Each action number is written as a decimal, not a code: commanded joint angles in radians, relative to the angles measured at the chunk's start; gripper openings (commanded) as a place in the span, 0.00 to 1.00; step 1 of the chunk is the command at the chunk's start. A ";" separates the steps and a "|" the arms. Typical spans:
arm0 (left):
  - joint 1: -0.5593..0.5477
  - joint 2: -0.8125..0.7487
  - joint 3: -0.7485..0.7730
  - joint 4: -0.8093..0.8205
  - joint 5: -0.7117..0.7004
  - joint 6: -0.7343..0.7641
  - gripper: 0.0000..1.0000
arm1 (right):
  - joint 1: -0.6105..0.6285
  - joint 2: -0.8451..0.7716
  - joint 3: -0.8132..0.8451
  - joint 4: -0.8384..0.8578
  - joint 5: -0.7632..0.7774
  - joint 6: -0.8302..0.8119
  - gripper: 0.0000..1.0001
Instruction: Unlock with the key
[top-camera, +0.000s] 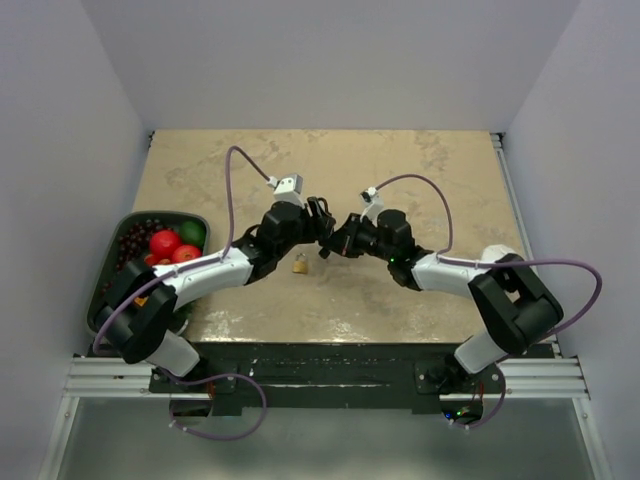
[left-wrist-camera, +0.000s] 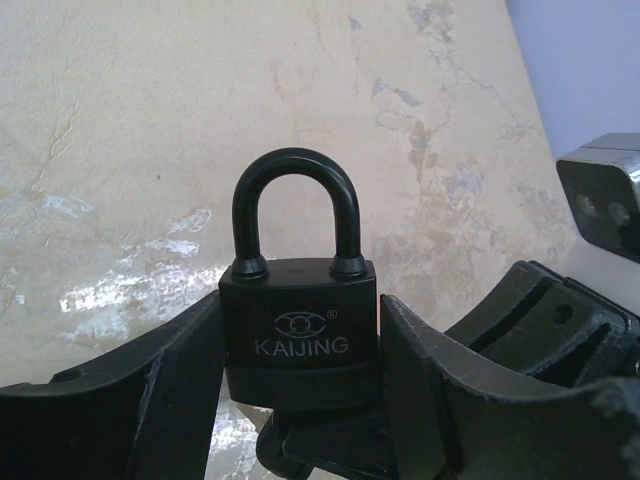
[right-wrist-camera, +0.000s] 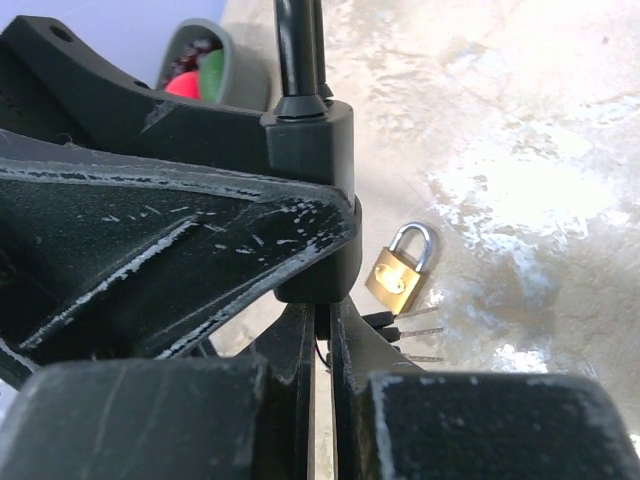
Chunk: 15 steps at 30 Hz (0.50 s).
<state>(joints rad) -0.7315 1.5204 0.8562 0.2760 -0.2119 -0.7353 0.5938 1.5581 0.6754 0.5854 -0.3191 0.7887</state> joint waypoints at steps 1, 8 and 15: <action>-0.034 -0.112 -0.034 0.146 0.137 0.046 0.00 | -0.068 -0.050 -0.013 0.210 0.059 0.032 0.00; -0.032 -0.190 -0.068 0.218 0.236 0.116 0.00 | -0.094 -0.116 -0.056 0.264 0.015 0.063 0.00; -0.026 -0.239 -0.091 0.255 0.308 0.117 0.00 | -0.098 -0.205 -0.066 0.266 -0.006 0.057 0.00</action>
<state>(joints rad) -0.7315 1.3548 0.7864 0.4412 -0.0750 -0.6544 0.5488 1.4063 0.6029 0.7460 -0.4450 0.8364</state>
